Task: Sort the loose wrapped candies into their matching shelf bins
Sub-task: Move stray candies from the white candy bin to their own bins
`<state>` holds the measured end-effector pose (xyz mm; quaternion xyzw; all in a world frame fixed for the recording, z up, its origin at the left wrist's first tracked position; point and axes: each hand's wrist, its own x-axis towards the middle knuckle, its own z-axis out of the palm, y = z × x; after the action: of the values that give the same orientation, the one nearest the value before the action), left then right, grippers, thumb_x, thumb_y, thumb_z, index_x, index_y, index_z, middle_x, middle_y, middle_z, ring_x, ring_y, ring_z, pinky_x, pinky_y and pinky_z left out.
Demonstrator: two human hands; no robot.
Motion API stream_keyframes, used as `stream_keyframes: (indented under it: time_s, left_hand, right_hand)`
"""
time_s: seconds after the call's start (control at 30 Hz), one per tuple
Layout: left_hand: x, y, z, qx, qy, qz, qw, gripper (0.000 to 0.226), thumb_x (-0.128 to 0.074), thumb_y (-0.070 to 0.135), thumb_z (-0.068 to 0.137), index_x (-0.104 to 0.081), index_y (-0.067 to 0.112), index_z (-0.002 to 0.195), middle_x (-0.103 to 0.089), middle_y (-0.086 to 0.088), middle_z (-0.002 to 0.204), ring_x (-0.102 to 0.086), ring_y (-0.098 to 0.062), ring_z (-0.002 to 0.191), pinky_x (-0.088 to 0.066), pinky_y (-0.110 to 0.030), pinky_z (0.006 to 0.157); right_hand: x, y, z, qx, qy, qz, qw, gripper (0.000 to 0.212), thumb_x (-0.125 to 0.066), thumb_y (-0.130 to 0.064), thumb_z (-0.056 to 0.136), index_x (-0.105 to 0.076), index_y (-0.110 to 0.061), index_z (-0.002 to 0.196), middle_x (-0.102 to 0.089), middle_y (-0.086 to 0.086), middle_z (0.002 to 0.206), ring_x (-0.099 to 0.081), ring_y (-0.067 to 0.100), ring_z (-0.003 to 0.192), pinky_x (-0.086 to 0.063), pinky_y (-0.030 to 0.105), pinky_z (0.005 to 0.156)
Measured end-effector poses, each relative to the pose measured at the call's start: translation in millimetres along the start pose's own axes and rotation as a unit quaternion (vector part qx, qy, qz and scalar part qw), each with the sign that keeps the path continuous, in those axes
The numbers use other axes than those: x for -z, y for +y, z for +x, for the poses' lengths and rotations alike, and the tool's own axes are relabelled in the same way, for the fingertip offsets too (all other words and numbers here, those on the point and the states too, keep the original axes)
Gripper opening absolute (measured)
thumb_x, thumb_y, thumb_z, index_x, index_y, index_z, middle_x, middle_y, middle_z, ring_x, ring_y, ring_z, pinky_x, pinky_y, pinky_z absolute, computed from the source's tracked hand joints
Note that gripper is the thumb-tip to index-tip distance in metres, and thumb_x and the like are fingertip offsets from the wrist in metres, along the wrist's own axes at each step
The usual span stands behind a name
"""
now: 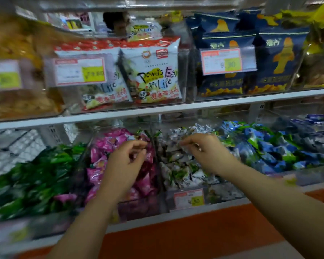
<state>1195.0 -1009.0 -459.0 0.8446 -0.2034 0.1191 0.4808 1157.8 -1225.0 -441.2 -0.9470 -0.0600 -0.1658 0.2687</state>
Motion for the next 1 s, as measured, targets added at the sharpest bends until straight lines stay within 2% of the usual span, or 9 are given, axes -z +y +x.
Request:
stream_keyframes:
  time_s: [0.07,0.13,0.2,0.33,0.43,0.6,0.7,0.87,1.0]
  left_hand:
    - [26,-14,0,0.016,0.022,0.018,0.999,0.017,-0.054,0.022,0.095,-0.057,0.037,0.102,-0.054,0.027,0.095,-0.052,0.015,0.085,-0.039,-0.004,0.066]
    - [51,-27,1,0.039,0.049,0.033,0.997,0.015,-0.054,0.021,0.095,-0.058,0.034,0.101,-0.054,0.024,0.092,-0.053,0.007,0.084,-0.04,-0.012,0.068]
    - [74,-44,2,0.059,0.076,0.037,0.995,0.014,-0.055,0.02,0.095,-0.06,0.029,0.103,-0.056,0.023,0.091,-0.053,0.007,0.083,-0.04,-0.01,0.066]
    - [101,-75,1,0.075,0.106,0.047,0.99,0.014,-0.056,0.02,0.094,-0.062,0.027,0.105,-0.058,0.02,0.091,-0.053,0.005,0.084,-0.039,-0.012,0.07]
    - [104,-85,6,0.077,0.097,0.056,0.991,0.015,-0.056,0.019,0.094,-0.061,0.029,0.105,-0.06,0.013,0.1,-0.054,-0.004,0.095,-0.04,-0.018,0.079]
    - [103,-95,17,0.069,0.074,0.041,0.994,0.019,-0.058,0.017,0.093,-0.062,0.029,0.107,-0.06,0.017,0.101,-0.052,0.01,0.09,-0.034,-0.003,0.071]
    - [100,-96,19,0.065,0.073,0.038,0.995,0.02,-0.057,0.018,0.093,-0.062,0.03,0.109,-0.06,0.017,0.101,-0.049,0.014,0.088,-0.034,0.0,0.067]
    - [96,-96,16,0.044,0.063,0.069,0.995,0.021,-0.055,0.02,0.094,-0.062,0.025,0.113,-0.06,0.016,0.108,-0.05,0.01,0.091,-0.035,0.0,0.069]
    - [93,-96,13,0.039,0.065,0.084,0.994,0.021,-0.055,0.018,0.094,-0.062,0.024,0.113,-0.061,0.012,0.112,-0.053,0.003,0.098,-0.034,-0.001,0.073]
  right_hand:
    - [-17,-20,12,0.009,-0.024,0.005,1.0,0.028,-0.048,-0.01,0.097,-0.067,-0.016,0.117,-0.067,0.002,0.117,-0.062,0.016,0.102,-0.042,0.011,0.079]
    - [-32,-40,24,0.028,-0.041,0.0,0.999,0.027,-0.048,-0.012,0.097,-0.067,-0.016,0.115,-0.07,0.006,0.109,-0.065,0.022,0.09,-0.05,0.022,0.079]
    - [-47,-58,36,0.048,-0.06,0.003,0.997,0.026,-0.049,-0.015,0.097,-0.067,-0.018,0.115,-0.069,0.005,0.109,-0.064,0.022,0.091,-0.05,0.03,0.081]
    - [-72,-79,64,0.058,-0.102,-0.014,0.993,0.028,-0.05,-0.018,0.098,-0.062,-0.016,0.123,-0.063,0.002,0.124,-0.06,0.017,0.107,-0.034,0.006,0.078]
    - [-85,-80,92,0.042,-0.113,-0.069,0.99,0.032,-0.051,-0.014,0.095,-0.059,-0.016,0.126,-0.063,0.006,0.124,-0.063,0.022,0.1,-0.039,0.015,0.073]
    - [-112,-72,134,0.03,-0.16,-0.182,0.97,0.037,-0.047,-0.005,0.089,-0.064,-0.021,0.118,-0.058,0.005,0.13,-0.058,0.025,0.112,-0.05,0.038,0.092]
    - [-123,-71,146,0.027,-0.174,-0.225,0.958,0.038,-0.046,-0.005,0.089,-0.066,-0.025,0.115,-0.062,0.006,0.125,-0.059,0.026,0.11,-0.051,0.038,0.09]
    - [-129,-68,140,0.037,-0.118,-0.252,0.96,0.039,-0.049,-0.009,0.091,-0.067,-0.033,0.115,-0.063,-0.001,0.125,-0.059,0.022,0.111,-0.049,0.034,0.094]
    - [-114,-69,109,0.071,-0.019,-0.132,0.989,0.033,-0.049,-0.004,0.092,-0.065,-0.012,0.12,-0.06,0.01,0.126,-0.06,0.031,0.106,-0.049,0.04,0.09]
